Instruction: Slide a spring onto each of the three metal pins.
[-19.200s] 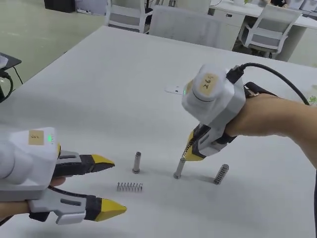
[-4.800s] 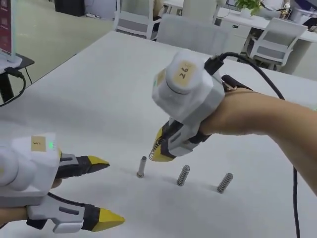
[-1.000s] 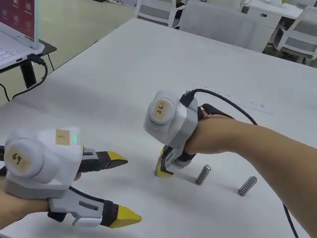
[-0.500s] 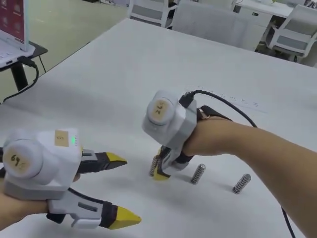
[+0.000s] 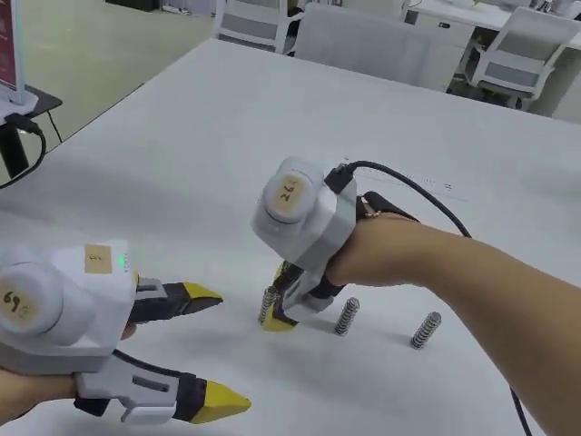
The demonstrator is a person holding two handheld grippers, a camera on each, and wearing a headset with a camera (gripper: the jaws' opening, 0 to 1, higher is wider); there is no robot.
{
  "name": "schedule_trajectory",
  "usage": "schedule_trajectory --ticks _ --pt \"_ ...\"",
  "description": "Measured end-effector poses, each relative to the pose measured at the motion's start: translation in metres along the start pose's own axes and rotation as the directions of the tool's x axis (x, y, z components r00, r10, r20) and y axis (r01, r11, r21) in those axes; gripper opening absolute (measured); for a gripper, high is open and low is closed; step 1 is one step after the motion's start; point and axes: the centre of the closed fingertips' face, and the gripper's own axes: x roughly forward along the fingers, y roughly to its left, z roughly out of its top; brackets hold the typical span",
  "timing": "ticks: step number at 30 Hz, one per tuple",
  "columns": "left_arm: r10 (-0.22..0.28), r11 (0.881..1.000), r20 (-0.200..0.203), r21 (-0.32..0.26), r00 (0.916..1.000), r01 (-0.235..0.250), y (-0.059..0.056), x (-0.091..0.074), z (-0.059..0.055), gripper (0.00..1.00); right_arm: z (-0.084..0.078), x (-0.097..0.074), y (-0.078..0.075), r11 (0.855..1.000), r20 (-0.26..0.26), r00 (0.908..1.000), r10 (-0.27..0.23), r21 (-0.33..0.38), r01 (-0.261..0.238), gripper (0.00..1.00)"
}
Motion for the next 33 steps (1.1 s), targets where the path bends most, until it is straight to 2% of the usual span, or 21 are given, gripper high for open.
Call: schedule_trajectory --ticks 12,22,33 --pt "-0.002 1.0 0.003 -0.007 1.0 0.002 -0.003 0.0 0.0 0.64 0.001 -0.017 0.015 0.999 0.062 0.9975 -0.035 0.04 0.033 0.26" --pt "-0.013 1.0 0.011 0.009 0.9999 0.013 -0.008 0.002 0.009 0.64 0.005 -0.027 0.028 0.995 0.115 0.9907 -0.073 0.069 0.065 0.26" --pt "-0.027 0.999 0.01 0.026 0.9996 0.026 -0.014 0.004 0.014 0.64 0.002 -0.045 0.05 0.99 0.191 0.9759 -0.106 0.111 0.086 0.26"
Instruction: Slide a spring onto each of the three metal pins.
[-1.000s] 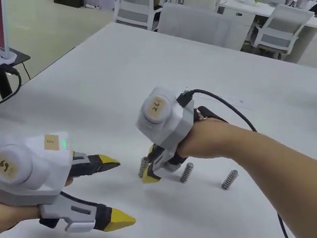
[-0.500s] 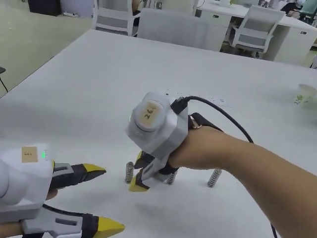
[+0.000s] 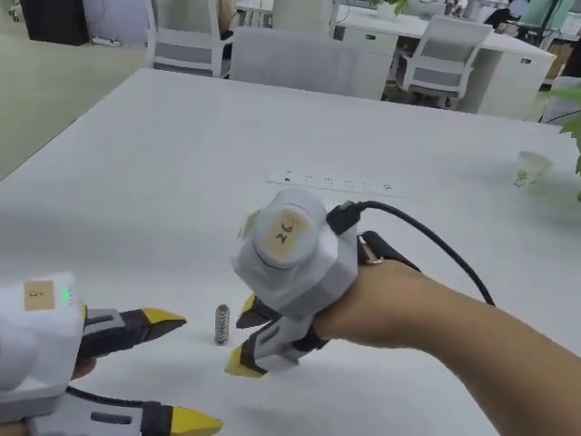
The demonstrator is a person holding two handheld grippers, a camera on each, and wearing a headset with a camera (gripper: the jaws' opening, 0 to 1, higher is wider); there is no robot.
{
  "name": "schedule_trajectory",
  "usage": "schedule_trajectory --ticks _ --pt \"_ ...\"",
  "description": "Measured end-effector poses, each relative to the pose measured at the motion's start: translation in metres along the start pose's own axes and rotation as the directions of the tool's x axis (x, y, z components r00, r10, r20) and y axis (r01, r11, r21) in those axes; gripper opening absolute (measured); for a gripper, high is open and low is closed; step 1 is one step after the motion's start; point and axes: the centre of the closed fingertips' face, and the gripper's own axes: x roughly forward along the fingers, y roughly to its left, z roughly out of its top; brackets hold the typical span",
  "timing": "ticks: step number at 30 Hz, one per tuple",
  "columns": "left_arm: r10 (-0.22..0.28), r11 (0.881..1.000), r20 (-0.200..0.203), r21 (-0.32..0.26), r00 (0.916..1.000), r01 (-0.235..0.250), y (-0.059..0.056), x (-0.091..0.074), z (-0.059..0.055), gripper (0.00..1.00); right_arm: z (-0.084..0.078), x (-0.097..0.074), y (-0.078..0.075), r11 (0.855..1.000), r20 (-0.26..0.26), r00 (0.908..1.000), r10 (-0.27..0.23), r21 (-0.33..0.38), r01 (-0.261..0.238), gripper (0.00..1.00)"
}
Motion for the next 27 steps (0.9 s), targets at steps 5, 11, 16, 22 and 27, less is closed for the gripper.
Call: schedule_trajectory --ticks 5,11,16,22,27 --pt "-0.011 1.0 0.002 0.007 0.9999 0.011 -0.003 0.002 0.002 0.64 -0.004 -0.006 0.013 1.0 0.014 0.9999 -0.004 0.005 0.004 0.27" --pt "-0.013 1.0 0.008 0.011 0.9999 0.013 -0.004 0.001 0.004 0.64 0.0 -0.012 0.029 0.999 0.066 0.9977 0.016 0.037 -0.018 0.27" --pt "-0.018 1.0 0.009 0.016 0.9998 0.018 -0.006 0.0 0.005 0.65 0.0 -0.017 0.035 0.999 0.088 0.9961 0.008 0.049 -0.013 0.27" --pt "-0.017 1.0 0.013 0.024 0.9998 0.016 -0.006 -0.001 0.007 0.65 -0.001 -0.026 0.042 0.996 0.137 0.9905 0.004 0.087 -0.016 0.27" --pt "-0.017 0.999 0.015 0.03 0.9997 0.016 -0.008 -0.001 0.008 0.66 -0.01 -0.033 0.047 0.993 0.157 0.9876 -0.014 0.116 -0.005 0.27"
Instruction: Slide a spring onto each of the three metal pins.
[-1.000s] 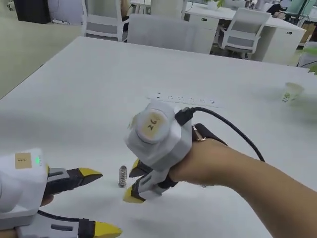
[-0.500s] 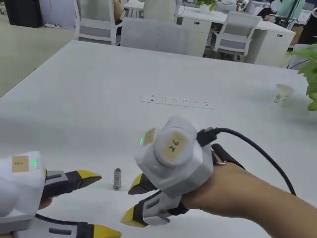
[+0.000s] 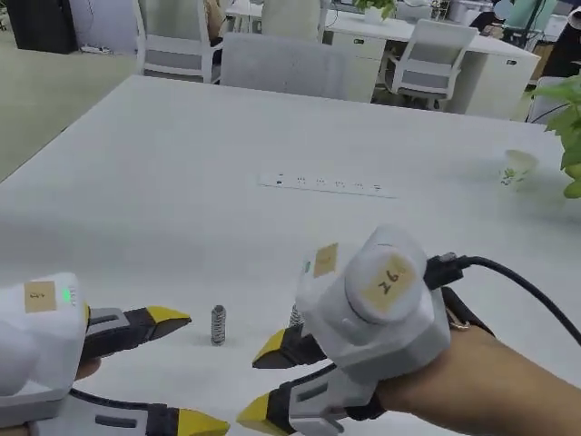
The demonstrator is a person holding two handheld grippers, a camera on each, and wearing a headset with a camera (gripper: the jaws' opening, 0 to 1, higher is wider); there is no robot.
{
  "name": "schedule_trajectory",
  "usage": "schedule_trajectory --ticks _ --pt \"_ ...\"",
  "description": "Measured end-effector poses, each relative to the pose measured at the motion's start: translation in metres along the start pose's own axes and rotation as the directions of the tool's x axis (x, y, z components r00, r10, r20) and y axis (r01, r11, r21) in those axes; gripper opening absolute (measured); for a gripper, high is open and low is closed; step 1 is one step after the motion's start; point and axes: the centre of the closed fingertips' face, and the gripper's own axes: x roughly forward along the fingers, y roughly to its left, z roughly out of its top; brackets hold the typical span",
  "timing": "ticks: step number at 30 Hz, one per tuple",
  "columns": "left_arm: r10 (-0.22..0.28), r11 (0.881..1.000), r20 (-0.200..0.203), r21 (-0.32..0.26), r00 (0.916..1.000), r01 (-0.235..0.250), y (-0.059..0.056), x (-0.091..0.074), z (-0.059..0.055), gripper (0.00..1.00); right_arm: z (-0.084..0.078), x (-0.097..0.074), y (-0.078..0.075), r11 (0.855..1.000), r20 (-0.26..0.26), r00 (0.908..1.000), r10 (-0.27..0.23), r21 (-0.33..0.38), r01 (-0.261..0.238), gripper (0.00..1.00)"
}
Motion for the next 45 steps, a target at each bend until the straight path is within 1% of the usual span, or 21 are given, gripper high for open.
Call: schedule_trajectory --ticks 5,7,10,19,22,29,33,34,36,37,40,41,43,45 --pt "-0.003 1.0 -0.018 0.015 0.9998 0.003 -0.003 0.001 -0.002 0.66 -0.013 -0.007 0.003 0.999 0.007 0.9999 -0.012 0.037 0.012 0.27" --pt "-0.004 1.0 -0.019 0.017 0.9998 0.005 -0.004 0.001 -0.001 0.66 -0.019 -0.011 0.002 0.998 0.011 0.9997 -0.023 0.057 0.022 0.27" --pt "-0.004 1.0 -0.02 0.02 0.9998 0.005 -0.004 0.002 0.0 0.66 -0.024 -0.015 0.001 0.997 0.015 0.9993 -0.034 0.075 0.033 0.27" --pt "0.006 1.0 -0.019 0.019 0.9998 -0.006 -0.003 0.0 0.003 0.67 -0.043 -0.036 -0.014 0.984 0.047 0.994 -0.098 0.152 0.09 0.27" --pt "0.009 1.0 -0.02 0.015 0.9998 -0.009 -0.003 0.0 0.003 0.67 -0.049 -0.043 -0.019 0.98 0.059 0.9924 -0.107 0.175 0.096 0.28" --pt "0.016 1.0 -0.023 0.007 0.9996 -0.015 -0.002 0.0 0.002 0.67 -0.066 -0.056 -0.031 0.968 0.077 0.9857 -0.15 0.216 0.131 0.29" --pt "0.023 1.0 -0.017 -0.011 0.9996 -0.023 0.0 -0.001 0.001 0.67 -0.077 -0.067 -0.041 0.957 0.084 0.9792 -0.184 0.244 0.159 0.31" --pt "0.024 1.0 -0.017 -0.013 0.9996 -0.025 0.001 -0.001 0.001 0.67 -0.08 -0.071 -0.045 0.953 0.089 0.9752 -0.202 0.249 0.175 0.31" --pt "0.026 1.0 -0.02 -0.015 0.9995 -0.026 0.001 0.0 0.0 0.67 -0.085 -0.077 -0.049 0.947 0.094 0.9723 -0.214 0.262 0.183 0.31" --pt "0.026 1.0 -0.021 -0.016 0.9994 -0.026 0.002 0.0 0.0 0.67 -0.087 -0.081 -0.054 0.942 0.103 0.9673 -0.232 0.272 0.197 0.32" --pt "0.026 0.999 -0.022 -0.019 0.9994 -0.027 0.002 0.0 0.0 0.68 -0.094 -0.089 -0.061 0.932 0.107 0.9603 -0.258 0.291 0.217 0.34" --pt "0.027 0.999 -0.023 -0.021 0.9994 -0.028 0.003 0.001 0.0 0.68 -0.096 -0.092 -0.066 0.926 0.111 0.9546 -0.276 0.295 0.234 0.35" --pt "0.029 0.999 -0.022 -0.027 0.9993 -0.029 0.004 0.001 -0.001 0.68 -0.1 -0.096 -0.07 0.921 0.116 0.9499 -0.29 0.304 0.244 0.36" --pt "0.03 0.999 -0.022 -0.031 0.9993 -0.031 0.004 0.001 -0.002 0.68 -0.102 -0.099 -0.074 0.918 0.124 0.9455 -0.301 0.306 0.253 0.38"
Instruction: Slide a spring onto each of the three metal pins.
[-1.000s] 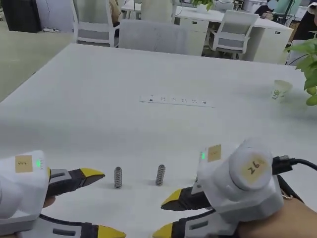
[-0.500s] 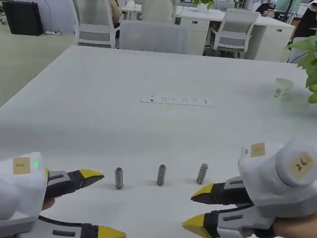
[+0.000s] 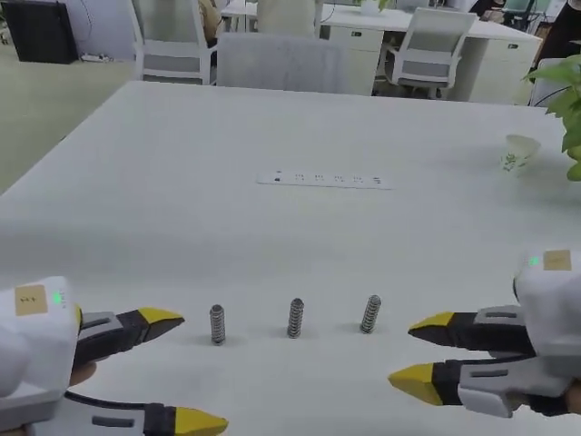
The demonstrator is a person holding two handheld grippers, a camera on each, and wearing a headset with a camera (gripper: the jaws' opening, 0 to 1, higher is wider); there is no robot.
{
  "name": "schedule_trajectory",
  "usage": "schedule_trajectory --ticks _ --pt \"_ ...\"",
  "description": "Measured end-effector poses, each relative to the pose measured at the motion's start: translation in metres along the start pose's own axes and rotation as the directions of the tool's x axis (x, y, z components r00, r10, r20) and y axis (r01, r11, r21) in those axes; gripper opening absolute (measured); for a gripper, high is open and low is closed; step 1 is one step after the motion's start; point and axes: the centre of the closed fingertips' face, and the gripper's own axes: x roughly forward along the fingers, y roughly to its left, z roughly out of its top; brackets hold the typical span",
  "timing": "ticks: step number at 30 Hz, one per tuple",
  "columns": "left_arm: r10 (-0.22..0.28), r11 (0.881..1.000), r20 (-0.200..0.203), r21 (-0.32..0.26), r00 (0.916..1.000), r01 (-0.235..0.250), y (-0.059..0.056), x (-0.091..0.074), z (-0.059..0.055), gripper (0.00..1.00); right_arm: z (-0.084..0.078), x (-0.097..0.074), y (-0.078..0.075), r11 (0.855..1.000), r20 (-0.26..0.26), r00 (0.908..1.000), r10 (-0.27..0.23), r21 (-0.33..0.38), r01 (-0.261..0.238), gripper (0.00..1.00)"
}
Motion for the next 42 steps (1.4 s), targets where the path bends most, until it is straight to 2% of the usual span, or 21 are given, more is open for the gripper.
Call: schedule_trajectory --ticks 7,14,26,42 --pt "0.011 1.0 -0.005 -0.01 0.9999 -0.011 0.005 -0.001 -0.003 0.69 -0.002 -0.005 -0.017 0.999 0.026 0.9989 -0.039 -0.001 0.039 0.44" --pt "0.018 1.0 -0.008 -0.022 0.9998 -0.019 0.009 0.0 -0.006 0.7 -0.002 -0.002 -0.022 0.998 0.059 0.9967 -0.057 -0.014 0.057 0.55" --pt "0.031 0.999 -0.015 -0.029 0.9994 -0.031 0.017 0.001 -0.009 0.72 -0.008 0.001 -0.029 0.997 0.078 0.9942 -0.074 -0.004 0.075 0.68" --pt "0.063 0.997 0.001 -0.047 0.998 -0.063 0.023 -0.001 -0.007 0.75 -0.006 0.004 -0.035 0.997 0.087 0.9929 -0.081 -0.001 0.081 0.75"
